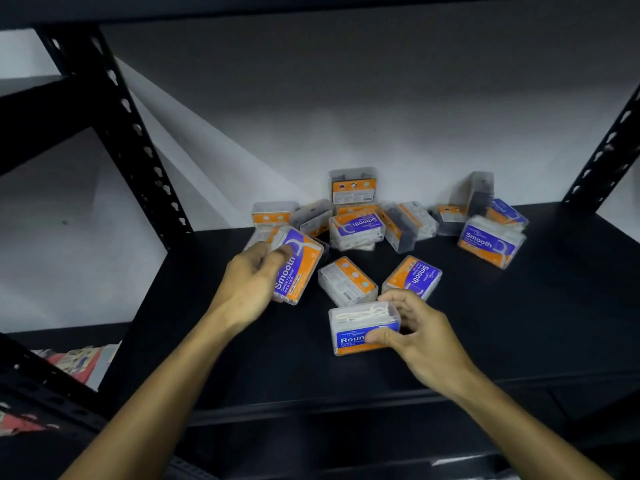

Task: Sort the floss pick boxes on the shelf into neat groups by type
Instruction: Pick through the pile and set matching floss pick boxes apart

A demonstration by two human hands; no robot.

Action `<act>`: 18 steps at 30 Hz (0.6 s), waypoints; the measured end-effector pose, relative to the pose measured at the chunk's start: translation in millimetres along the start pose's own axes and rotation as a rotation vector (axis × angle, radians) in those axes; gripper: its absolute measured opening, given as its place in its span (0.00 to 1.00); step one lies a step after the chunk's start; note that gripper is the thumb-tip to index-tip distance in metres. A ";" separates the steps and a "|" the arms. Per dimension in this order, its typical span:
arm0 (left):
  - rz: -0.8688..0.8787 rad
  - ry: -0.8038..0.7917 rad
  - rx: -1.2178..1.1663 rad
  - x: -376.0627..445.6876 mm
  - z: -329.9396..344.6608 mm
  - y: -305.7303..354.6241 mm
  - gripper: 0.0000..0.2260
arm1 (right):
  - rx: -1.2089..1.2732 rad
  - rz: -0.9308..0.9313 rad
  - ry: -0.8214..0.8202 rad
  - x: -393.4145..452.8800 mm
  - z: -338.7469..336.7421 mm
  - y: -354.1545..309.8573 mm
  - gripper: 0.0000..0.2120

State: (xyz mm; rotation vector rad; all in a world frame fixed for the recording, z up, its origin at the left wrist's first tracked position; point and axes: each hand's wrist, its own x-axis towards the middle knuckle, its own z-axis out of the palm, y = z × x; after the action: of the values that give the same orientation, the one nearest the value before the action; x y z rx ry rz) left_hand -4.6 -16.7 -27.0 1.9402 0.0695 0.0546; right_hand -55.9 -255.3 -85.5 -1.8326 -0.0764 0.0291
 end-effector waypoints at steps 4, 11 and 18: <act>-0.001 -0.007 0.013 -2.4 0.6 -0.7 0.08 | -0.001 -0.003 0.025 0.3 4.0 3.5 0.20; -0.012 0.001 0.001 -3.4 -2.6 -2.2 0.08 | -0.010 -0.016 0.016 2.5 4.0 4.8 0.18; -0.019 0.002 -0.010 -4.1 -2.5 -4.3 0.07 | -0.028 -0.053 0.044 8.1 6.5 6.6 0.18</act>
State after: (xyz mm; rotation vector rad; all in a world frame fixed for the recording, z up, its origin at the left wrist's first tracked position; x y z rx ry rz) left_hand -9.0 -13.1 -30.1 1.9293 0.0893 0.0443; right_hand -48.0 -250.2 -93.4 -1.8578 -0.0952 -0.0500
